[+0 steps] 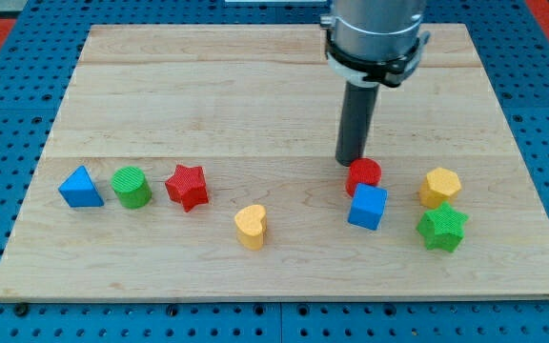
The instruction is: Point your arm at the yellow heart
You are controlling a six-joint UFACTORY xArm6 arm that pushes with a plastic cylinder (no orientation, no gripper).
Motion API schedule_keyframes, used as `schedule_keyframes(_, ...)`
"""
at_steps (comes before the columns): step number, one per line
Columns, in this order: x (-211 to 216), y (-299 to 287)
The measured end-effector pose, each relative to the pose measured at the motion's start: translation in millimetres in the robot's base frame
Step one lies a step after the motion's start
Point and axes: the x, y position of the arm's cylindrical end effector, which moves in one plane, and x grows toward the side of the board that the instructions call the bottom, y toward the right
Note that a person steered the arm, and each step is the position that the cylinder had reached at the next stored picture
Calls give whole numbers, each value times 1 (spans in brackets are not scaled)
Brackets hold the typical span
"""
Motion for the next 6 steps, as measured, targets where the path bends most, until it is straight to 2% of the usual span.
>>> schedule_keyframes(1,-2,-10)
schedule_keyframes(3,-20,-102)
schedule_keyframes(4,43,-105)
schedule_keyframes(5,58,-110)
schedule_keyframes(6,63,-147)
